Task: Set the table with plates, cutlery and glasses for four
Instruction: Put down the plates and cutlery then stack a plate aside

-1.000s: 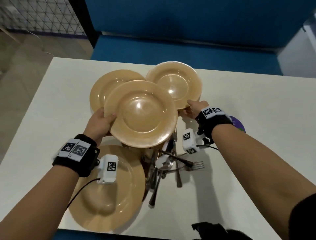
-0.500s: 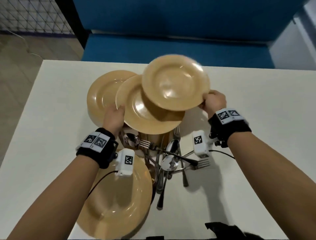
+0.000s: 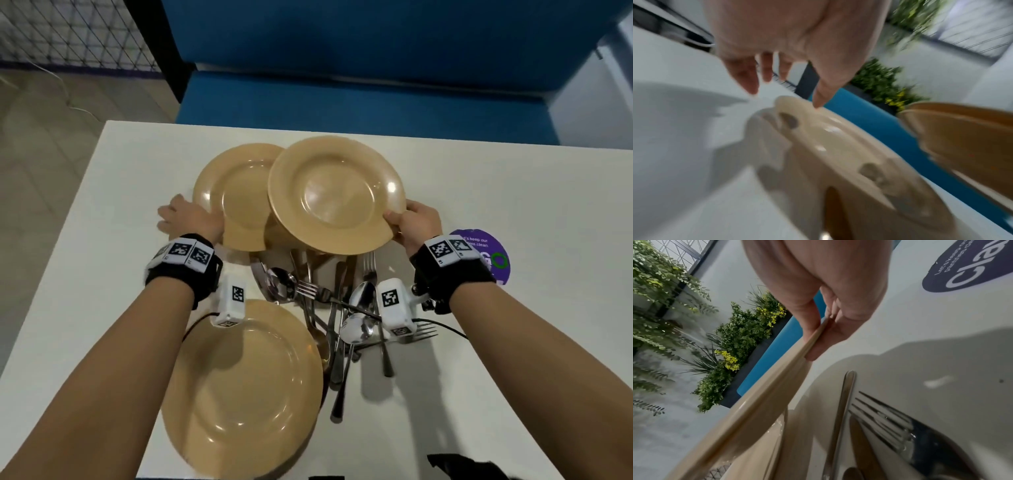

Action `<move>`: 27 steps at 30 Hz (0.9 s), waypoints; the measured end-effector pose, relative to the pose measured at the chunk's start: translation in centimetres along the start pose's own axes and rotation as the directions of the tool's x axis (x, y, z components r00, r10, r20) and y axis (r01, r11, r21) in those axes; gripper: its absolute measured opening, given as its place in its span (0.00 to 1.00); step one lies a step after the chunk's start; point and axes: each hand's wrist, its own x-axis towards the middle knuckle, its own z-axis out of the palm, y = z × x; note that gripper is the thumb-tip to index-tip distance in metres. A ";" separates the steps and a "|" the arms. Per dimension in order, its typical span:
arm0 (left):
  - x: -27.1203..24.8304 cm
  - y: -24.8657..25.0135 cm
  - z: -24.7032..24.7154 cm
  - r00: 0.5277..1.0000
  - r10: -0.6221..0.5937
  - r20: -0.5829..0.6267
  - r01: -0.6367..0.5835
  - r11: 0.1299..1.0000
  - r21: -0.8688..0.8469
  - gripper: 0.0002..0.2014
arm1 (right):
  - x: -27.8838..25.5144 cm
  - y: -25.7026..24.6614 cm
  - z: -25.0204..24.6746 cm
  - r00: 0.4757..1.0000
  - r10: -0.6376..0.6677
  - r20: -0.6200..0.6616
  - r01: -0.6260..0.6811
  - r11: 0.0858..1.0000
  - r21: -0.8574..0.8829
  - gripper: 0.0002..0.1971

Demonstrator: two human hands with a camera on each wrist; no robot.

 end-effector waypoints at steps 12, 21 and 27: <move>0.0 -2.0 -3.3 0.905 0.269 0.329 -0.057 0.845 -0.532 0.15 | -3.1 -0.8 3.8 0.989 -0.110 0.095 0.126 0.974 -0.188 0.21; -4.3 -6.7 -5.2 0.808 0.364 0.462 -0.070 0.839 -0.540 0.17 | -6.6 1.2 3.6 0.975 0.036 0.220 -0.017 0.996 -0.086 0.19; -5.1 -12.9 -5.8 0.755 0.260 0.602 -0.513 0.807 0.294 0.22 | -9.1 2.8 4.0 0.979 -0.025 0.201 0.058 0.985 -0.160 0.19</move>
